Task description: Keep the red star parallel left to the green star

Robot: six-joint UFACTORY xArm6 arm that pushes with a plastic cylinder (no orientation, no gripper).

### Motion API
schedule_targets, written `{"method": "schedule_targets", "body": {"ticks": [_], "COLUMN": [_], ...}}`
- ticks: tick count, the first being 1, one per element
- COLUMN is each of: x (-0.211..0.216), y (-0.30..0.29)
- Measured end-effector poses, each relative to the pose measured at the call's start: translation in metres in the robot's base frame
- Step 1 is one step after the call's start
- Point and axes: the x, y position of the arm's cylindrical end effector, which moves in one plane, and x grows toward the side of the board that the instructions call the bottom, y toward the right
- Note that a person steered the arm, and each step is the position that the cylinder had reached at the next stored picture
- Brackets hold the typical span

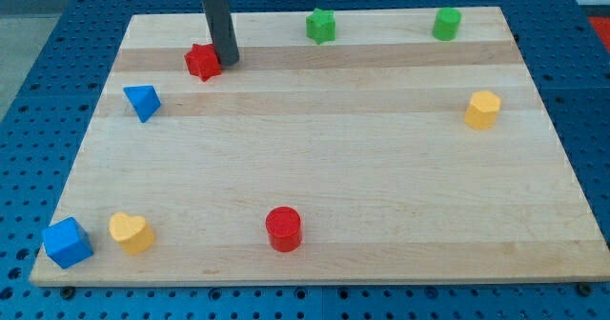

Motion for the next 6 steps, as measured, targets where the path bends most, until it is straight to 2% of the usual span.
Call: {"method": "schedule_targets", "body": {"ticks": [1,2,5,6], "x": [0.019,0.032,0.028,0.016], "y": [0.025,0.008,-0.059,-0.059]}}
